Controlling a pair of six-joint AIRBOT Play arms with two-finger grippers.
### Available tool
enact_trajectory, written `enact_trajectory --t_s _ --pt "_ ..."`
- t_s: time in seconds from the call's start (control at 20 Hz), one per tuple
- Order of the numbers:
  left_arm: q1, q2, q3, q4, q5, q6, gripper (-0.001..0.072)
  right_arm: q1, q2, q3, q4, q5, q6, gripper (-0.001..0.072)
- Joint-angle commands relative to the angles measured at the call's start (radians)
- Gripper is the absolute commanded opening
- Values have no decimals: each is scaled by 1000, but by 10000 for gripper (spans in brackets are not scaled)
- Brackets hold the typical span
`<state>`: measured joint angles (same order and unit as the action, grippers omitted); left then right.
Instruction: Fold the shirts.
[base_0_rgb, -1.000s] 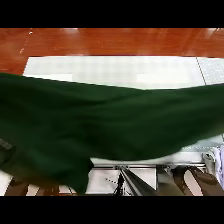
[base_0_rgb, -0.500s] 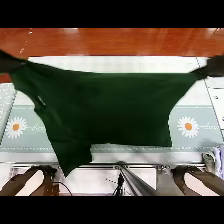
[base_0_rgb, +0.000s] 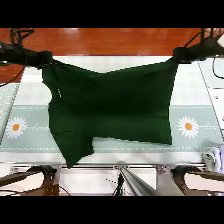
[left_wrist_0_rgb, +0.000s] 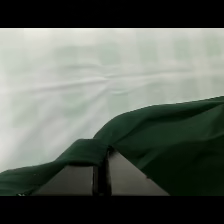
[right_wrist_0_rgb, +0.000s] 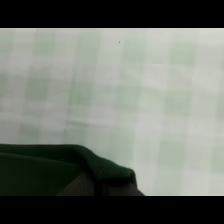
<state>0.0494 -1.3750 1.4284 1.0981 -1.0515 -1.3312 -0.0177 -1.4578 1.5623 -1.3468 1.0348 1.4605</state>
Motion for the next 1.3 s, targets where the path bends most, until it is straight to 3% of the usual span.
enact_trajectory --t_s 0.0,0.2,0.45,0.75,1.0,1.25 --pt "-11 -89 0 28 180 3 30 2 -86 0 -25 -211 -6 22" --pt "-41 -172 0 -24 306 22 30 2 -156 0 -13 -409 -5 22" --pt "-58 -268 0 -24 419 21 31 2 -238 0 10 -433 5 22" --pt "-48 -306 10 -5 201 22 31 -5 -258 1 58 -240 21 22" --pt "-42 -288 58 64 -150 0 30 -31 -196 1 35 -11 24 22" --pt "-42 -329 56 92 -206 -50 31 -22 -210 0 27 90 78 22"
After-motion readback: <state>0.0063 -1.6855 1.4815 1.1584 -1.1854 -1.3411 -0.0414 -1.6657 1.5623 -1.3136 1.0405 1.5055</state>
